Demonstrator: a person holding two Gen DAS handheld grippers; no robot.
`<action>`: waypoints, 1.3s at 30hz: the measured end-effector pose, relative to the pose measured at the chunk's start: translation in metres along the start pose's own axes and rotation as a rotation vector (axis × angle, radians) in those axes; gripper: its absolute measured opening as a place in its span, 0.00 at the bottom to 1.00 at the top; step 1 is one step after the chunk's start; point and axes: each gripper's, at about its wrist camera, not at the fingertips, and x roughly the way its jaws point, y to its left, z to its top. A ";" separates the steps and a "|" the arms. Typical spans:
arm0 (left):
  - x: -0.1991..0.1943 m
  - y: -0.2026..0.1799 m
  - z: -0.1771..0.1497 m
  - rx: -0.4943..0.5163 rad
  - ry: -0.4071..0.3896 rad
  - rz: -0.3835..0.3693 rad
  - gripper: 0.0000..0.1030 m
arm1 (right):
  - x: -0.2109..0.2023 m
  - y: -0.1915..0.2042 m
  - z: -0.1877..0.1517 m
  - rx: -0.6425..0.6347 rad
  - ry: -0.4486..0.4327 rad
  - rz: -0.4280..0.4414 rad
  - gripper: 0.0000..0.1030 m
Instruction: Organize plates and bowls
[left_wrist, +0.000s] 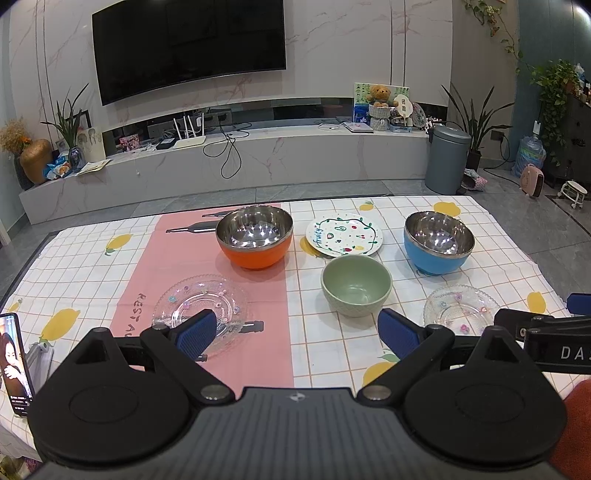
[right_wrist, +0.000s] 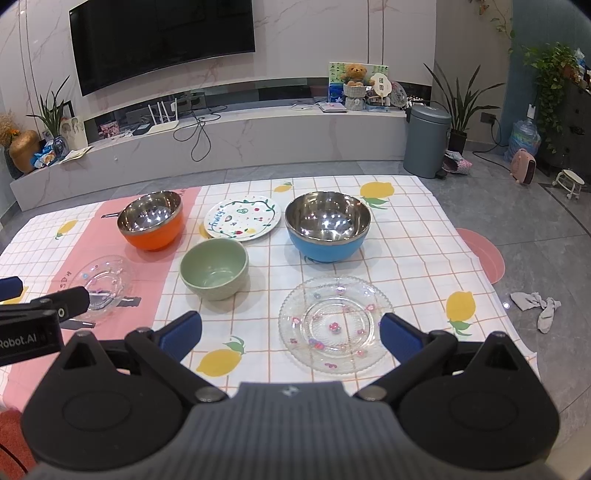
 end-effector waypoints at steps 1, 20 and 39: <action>0.000 0.000 0.000 -0.001 0.000 0.000 1.00 | 0.000 0.000 0.000 -0.001 0.000 0.001 0.98; 0.000 0.001 0.000 -0.001 -0.003 0.001 1.00 | -0.002 0.004 -0.001 -0.006 -0.004 0.007 0.98; -0.006 0.002 -0.004 0.027 -0.060 0.005 1.00 | 0.001 0.003 -0.004 0.000 -0.025 0.015 0.98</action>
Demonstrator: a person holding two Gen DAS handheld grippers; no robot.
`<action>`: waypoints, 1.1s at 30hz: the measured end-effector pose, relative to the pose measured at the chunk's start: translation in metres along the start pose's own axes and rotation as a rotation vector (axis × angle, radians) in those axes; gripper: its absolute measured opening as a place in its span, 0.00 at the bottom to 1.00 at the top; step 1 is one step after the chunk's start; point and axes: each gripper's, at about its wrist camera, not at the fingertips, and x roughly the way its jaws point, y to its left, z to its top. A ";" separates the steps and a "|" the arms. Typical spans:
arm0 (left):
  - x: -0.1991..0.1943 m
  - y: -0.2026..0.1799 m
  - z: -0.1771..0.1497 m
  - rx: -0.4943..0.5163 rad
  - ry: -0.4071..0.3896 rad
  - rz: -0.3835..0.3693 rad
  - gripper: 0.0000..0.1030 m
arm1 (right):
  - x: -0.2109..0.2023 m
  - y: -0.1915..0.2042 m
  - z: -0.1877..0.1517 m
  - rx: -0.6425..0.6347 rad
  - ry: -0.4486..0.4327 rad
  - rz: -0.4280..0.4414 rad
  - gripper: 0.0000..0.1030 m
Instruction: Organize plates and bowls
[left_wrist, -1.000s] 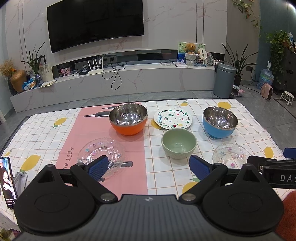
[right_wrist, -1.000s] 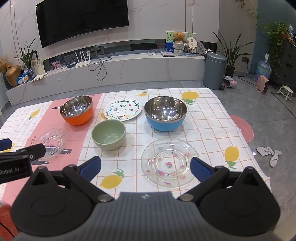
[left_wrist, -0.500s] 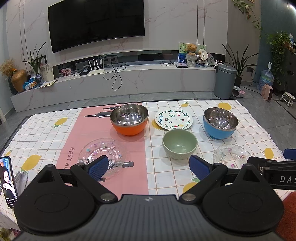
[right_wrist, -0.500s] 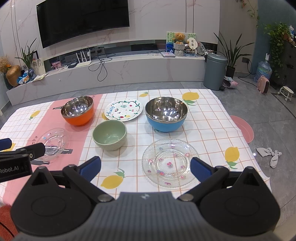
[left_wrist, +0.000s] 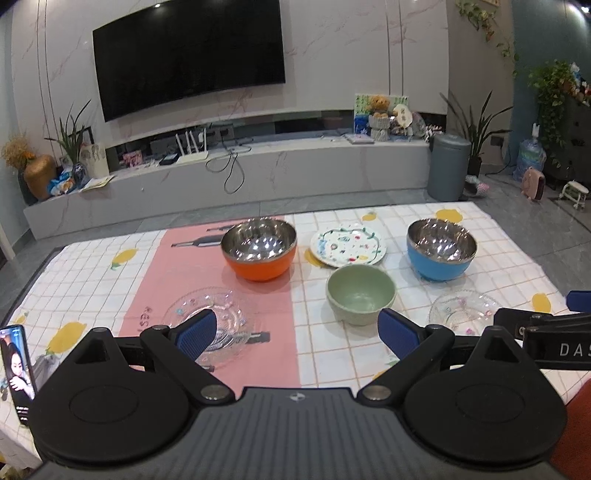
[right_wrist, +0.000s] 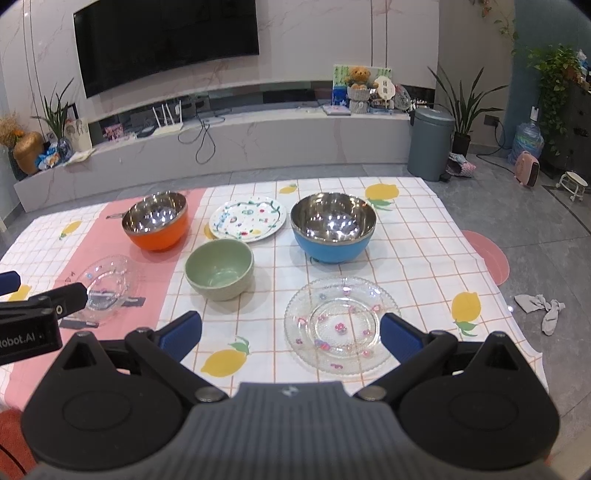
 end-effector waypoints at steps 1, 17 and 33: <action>0.000 0.000 0.000 -0.009 -0.009 -0.007 1.00 | 0.000 -0.002 -0.001 0.005 -0.014 0.007 0.98; 0.027 -0.020 -0.011 0.006 -0.102 -0.152 0.95 | 0.020 -0.051 -0.011 0.033 -0.145 0.020 0.97; 0.152 -0.078 -0.028 -0.149 0.203 -0.452 0.55 | 0.097 -0.107 -0.025 0.105 0.044 -0.029 0.51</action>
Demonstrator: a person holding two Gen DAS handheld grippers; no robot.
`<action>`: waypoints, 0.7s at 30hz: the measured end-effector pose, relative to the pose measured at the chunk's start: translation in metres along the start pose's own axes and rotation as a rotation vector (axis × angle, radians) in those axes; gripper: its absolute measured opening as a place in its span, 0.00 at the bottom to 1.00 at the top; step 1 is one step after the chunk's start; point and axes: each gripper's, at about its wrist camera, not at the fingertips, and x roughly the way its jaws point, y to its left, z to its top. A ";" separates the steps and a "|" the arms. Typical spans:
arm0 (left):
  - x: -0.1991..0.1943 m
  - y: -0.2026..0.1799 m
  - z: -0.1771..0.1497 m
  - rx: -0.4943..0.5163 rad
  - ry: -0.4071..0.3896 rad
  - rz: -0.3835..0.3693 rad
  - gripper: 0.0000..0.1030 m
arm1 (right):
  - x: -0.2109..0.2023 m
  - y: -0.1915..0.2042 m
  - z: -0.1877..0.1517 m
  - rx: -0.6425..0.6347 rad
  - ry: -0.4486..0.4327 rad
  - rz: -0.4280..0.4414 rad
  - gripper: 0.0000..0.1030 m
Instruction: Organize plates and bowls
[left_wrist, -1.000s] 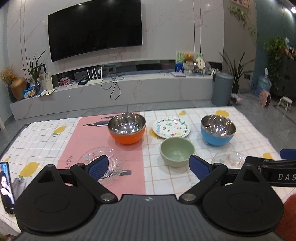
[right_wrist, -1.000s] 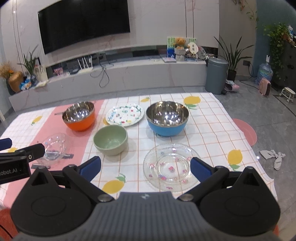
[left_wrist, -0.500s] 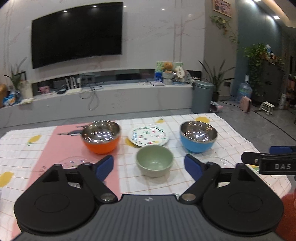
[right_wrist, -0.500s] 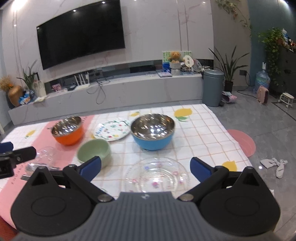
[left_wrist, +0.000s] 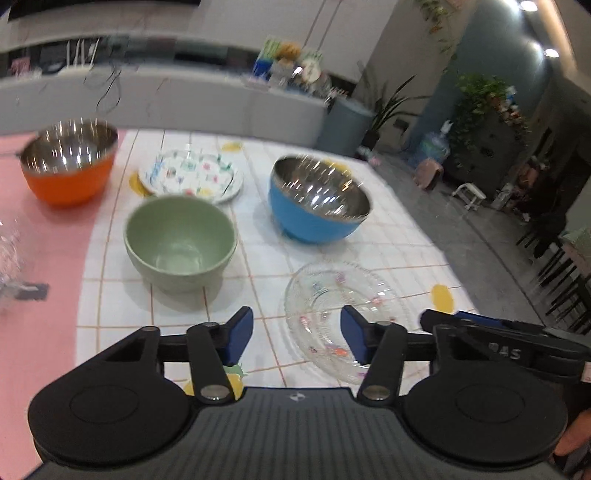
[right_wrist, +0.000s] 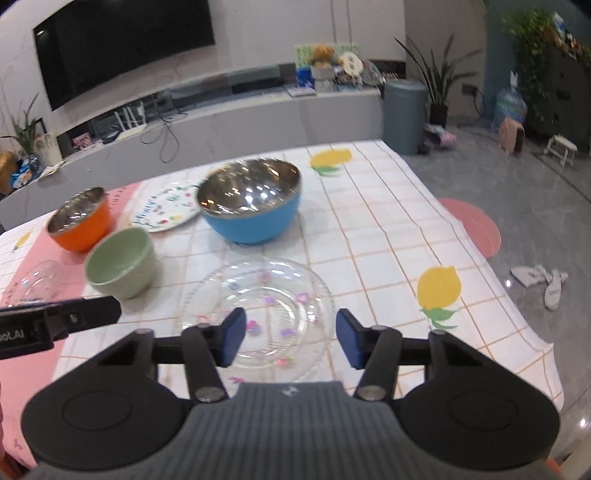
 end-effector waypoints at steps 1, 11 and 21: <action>0.009 0.001 0.001 -0.011 0.020 0.003 0.53 | 0.007 -0.005 0.001 0.016 0.011 -0.004 0.49; 0.050 0.007 0.001 -0.094 0.066 0.024 0.31 | 0.052 -0.048 -0.001 0.232 0.124 0.042 0.34; 0.067 0.010 0.000 -0.124 0.092 0.016 0.25 | 0.069 -0.064 -0.007 0.315 0.161 0.101 0.17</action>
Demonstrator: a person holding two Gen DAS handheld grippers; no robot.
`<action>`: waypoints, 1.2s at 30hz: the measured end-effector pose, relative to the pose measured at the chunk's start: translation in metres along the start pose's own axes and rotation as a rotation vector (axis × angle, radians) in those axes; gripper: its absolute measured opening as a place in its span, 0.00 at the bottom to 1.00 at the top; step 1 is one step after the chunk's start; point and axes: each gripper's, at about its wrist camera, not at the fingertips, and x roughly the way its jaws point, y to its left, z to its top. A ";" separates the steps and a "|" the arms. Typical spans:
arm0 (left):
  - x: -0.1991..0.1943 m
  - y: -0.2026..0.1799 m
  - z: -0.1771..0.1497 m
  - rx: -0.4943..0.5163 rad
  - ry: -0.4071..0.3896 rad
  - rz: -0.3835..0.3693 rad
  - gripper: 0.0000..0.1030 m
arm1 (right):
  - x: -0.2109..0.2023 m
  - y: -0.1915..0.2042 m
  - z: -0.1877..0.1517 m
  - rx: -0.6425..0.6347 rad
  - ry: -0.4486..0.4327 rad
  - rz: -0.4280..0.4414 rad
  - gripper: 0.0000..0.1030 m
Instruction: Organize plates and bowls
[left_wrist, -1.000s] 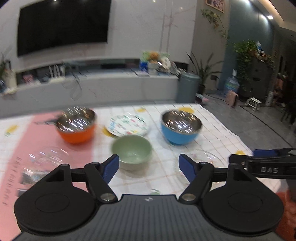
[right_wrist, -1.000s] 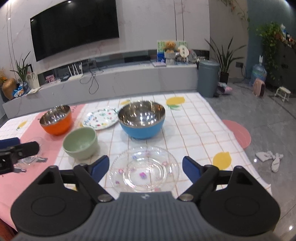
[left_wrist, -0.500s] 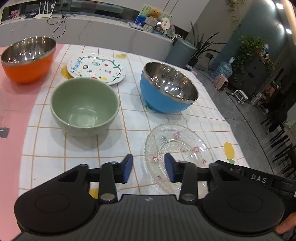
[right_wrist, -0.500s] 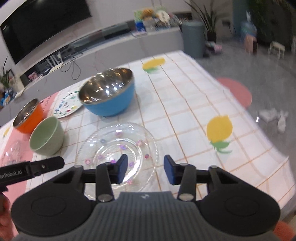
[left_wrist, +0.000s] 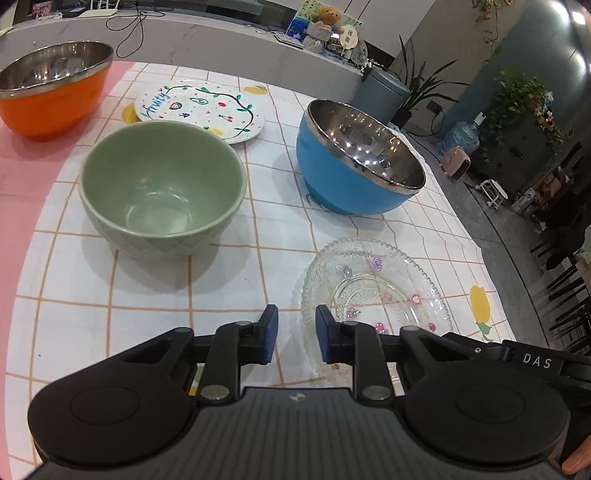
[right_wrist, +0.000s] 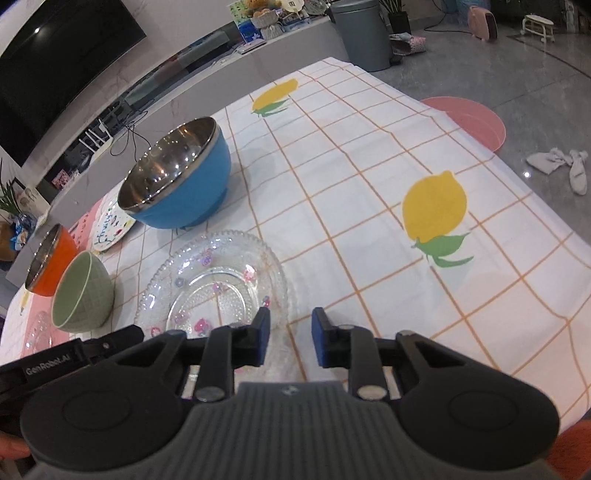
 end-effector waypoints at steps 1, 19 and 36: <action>0.001 -0.001 0.000 0.001 0.000 -0.006 0.24 | 0.001 -0.001 0.000 0.004 0.004 0.007 0.17; -0.011 -0.008 -0.003 0.035 -0.028 -0.009 0.11 | -0.005 0.001 -0.003 -0.013 -0.006 0.058 0.05; -0.104 0.046 -0.033 -0.071 -0.123 0.063 0.10 | -0.036 0.068 -0.044 -0.135 0.044 0.160 0.06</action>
